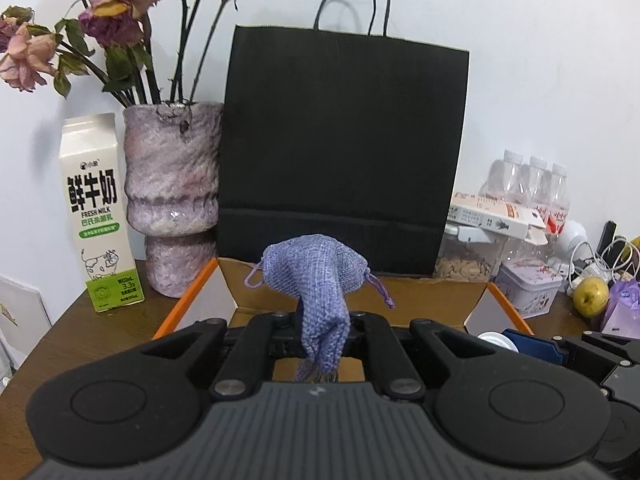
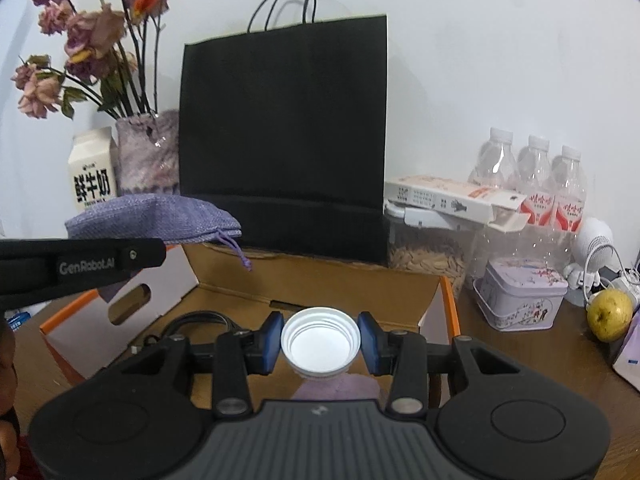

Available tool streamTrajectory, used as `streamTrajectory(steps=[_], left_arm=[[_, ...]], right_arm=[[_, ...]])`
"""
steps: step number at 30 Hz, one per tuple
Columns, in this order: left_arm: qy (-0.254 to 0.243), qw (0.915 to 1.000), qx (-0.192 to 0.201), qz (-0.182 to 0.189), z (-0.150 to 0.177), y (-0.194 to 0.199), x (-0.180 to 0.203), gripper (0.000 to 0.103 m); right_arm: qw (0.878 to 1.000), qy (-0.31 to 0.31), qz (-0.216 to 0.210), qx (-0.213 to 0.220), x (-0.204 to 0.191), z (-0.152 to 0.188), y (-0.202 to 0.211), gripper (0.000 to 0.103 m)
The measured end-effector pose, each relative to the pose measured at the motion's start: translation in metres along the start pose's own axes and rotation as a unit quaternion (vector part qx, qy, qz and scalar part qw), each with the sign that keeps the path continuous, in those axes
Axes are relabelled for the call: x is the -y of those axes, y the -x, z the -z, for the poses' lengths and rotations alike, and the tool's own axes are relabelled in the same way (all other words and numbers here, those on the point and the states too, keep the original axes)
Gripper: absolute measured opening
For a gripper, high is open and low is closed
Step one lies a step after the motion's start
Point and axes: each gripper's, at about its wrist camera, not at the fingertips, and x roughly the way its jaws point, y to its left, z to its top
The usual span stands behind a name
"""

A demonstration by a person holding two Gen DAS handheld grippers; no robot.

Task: Organize objects
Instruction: 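Lower the pouch and cap into the box and open both tools, then withdraw both tools from the box back over the table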

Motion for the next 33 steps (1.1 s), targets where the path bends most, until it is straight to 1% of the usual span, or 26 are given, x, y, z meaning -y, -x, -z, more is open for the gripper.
streamTrajectory(steps=[1, 2, 3, 4, 5, 6, 7, 8, 9, 13, 16, 24, 27, 33], left_arm=[[-0.001, 1.0000, -0.003, -0.001, 0.001, -0.001, 0.001, 0.012], [-0.004, 1.0000, -0.002, -0.006, 0.002, -0.002, 0.002, 0.019], [-0.008, 0.9999, -0.002, -0.012, 0.003, -0.002, 0.002, 0.037], [-0.011, 0.9998, -0.001, -0.018, 0.003, -0.003, 0.003, 0.052], [-0.011, 0.9996, 0.002, -0.024, 0.004, -0.003, 0.003, 0.083], [-0.009, 0.9993, 0.010, -0.034, 0.005, -0.002, 0.003, 0.103], [-0.009, 0.9989, 0.021, -0.042, 0.005, 0.000, 0.002, 0.103], [-0.009, 0.9984, 0.026, -0.048, 0.005, 0.001, 0.001, 0.103], [-0.008, 0.9985, 0.024, -0.048, 0.004, 0.001, 0.000, 0.103], [0.001, 0.9990, 0.014, -0.043, 0.003, 0.000, -0.002, 0.103], [-0.001, 0.9988, 0.012, -0.048, 0.004, 0.001, -0.001, 0.103], [0.002, 0.9989, 0.011, -0.045, 0.003, 0.003, -0.001, 0.103], [0.006, 0.9989, 0.011, -0.044, 0.001, 0.007, -0.001, 0.103], [0.019, 0.9992, 0.017, -0.031, -0.003, 0.022, -0.003, 0.103]], right_arm=[[1.000, 0.001, 0.000, -0.003, 0.000, 0.001, -0.001, 0.039], [1.000, 0.002, -0.001, -0.007, 0.000, 0.002, -0.003, 0.039], [1.000, 0.004, -0.001, -0.010, 0.000, 0.002, -0.004, 0.040], [1.000, 0.004, 0.000, -0.012, 0.000, 0.003, -0.005, 0.043], [1.000, 0.004, 0.003, -0.014, 0.001, 0.003, -0.006, 0.056], [1.000, 0.003, 0.008, -0.014, 0.001, 0.004, -0.007, 0.075], [1.000, 0.002, 0.013, -0.014, 0.001, 0.004, -0.007, 0.085], [1.000, -0.001, 0.018, -0.012, 0.002, 0.004, -0.007, 0.098], [1.000, -0.004, 0.021, -0.011, 0.003, 0.004, -0.007, 0.102], [1.000, -0.013, 0.024, -0.015, 0.006, 0.004, -0.008, 0.103], [0.999, -0.014, 0.025, -0.015, 0.007, 0.004, -0.007, 0.103], [0.999, -0.018, 0.025, -0.014, 0.008, 0.002, -0.003, 0.103], [0.999, -0.021, 0.024, -0.014, 0.009, 0.001, 0.000, 0.103], [0.999, -0.034, 0.017, -0.010, 0.012, -0.004, 0.014, 0.103]])
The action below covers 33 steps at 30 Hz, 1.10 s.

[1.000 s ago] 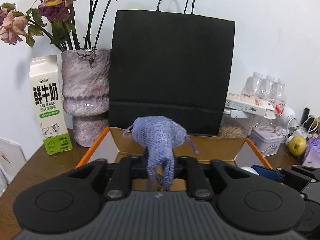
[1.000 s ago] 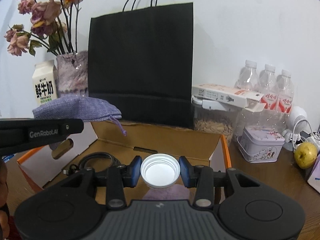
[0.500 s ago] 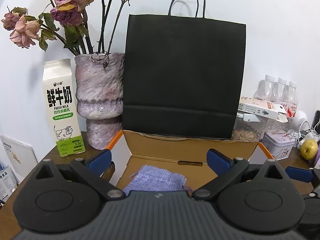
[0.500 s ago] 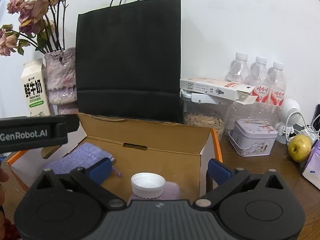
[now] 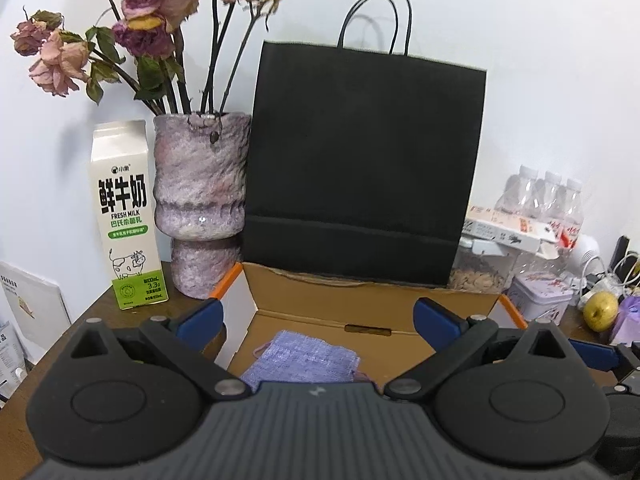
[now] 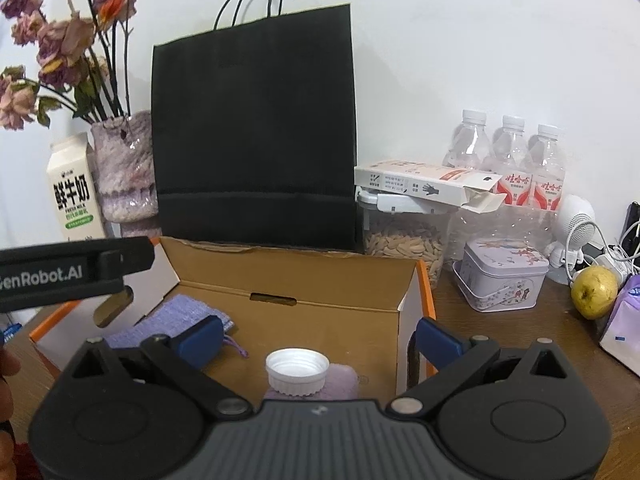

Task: Organize objects
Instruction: 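Withdraw both tools from the box back over the table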

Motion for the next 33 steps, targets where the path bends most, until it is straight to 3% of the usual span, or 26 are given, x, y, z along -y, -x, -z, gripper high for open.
streamTrajectory(steps=[18, 33], left_arm=[[-0.005, 0.9994, 0.022, 0.024, 0.003, 0.071, -0.008, 0.103], [-0.006, 0.9994, 0.014, 0.032, 0.025, 0.123, -0.023, 0.103]], right_arm=[[0.999, 0.005, -0.007, 0.038, -0.002, 0.002, 0.069, 0.103], [0.999, 0.009, -0.003, 0.043, 0.001, 0.029, 0.122, 0.103]])
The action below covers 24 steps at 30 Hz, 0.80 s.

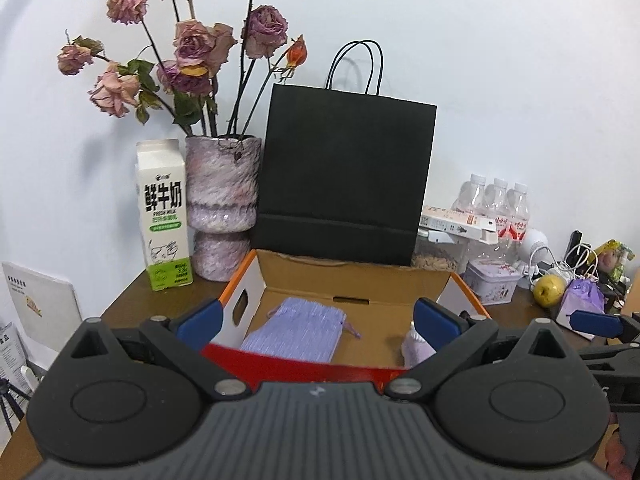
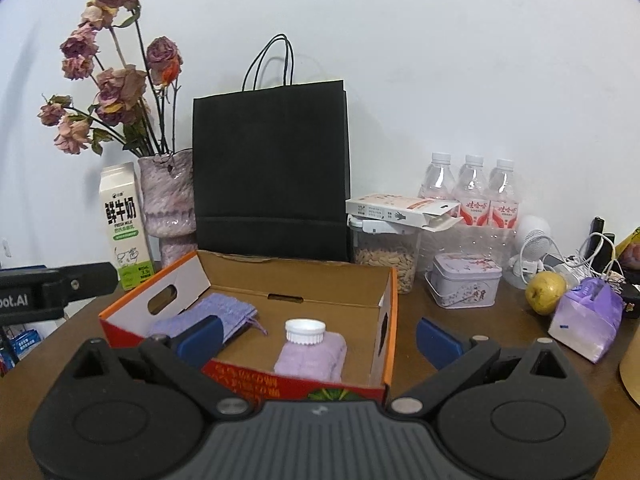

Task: Organize objects
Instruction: 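Withdraw both tools from the box back over the table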

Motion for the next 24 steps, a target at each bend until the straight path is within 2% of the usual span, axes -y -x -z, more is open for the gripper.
streamTrajectory(steps=[24], left_arm=[[-0.023, 0.9996, -0.015, -0.002, 0.038, 0.079, -0.016, 0.103]], right_arm=[[1.000, 0.012, -0.002, -0.011, -0.021, 0.041, 0.078, 0.103]])
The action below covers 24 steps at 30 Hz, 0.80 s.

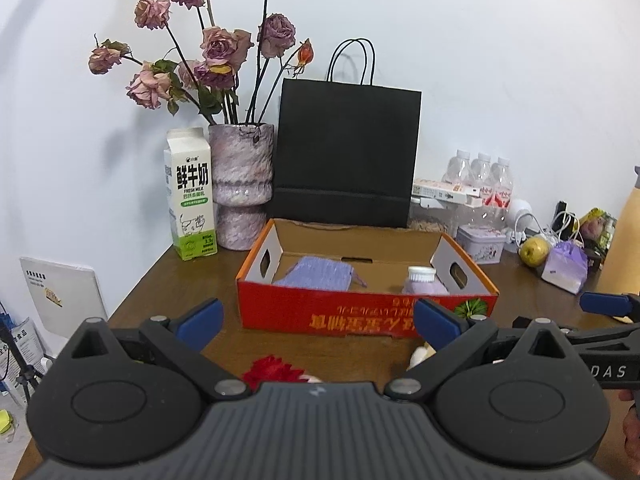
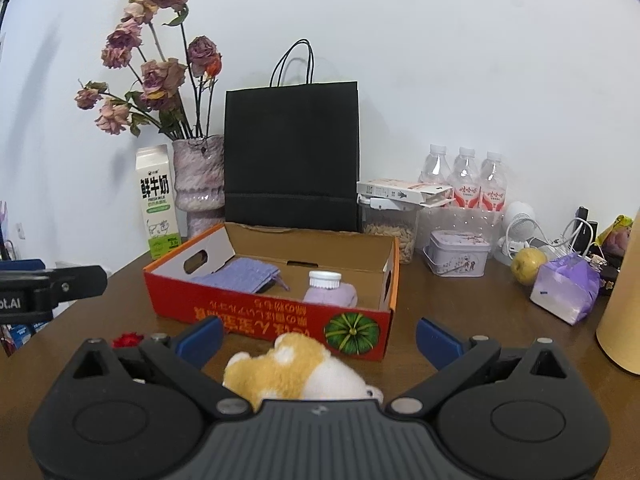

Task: Organize objects
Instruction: 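Withdraw both tools from the box back over the table, then grasp the small wooden block with the right tool while the left tool grasps the dark blue case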

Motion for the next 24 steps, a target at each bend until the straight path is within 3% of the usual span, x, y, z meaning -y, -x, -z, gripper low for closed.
streamTrajectory(steps=[24], left_arm=[[-0.026, 0.9982, -0.053, 0.002, 0.057, 0.040, -0.021, 0.103]], right_arm=[[0.997, 0.043, 0.003, -0.066, -0.018, 0.067, 0.041, 0.103]])
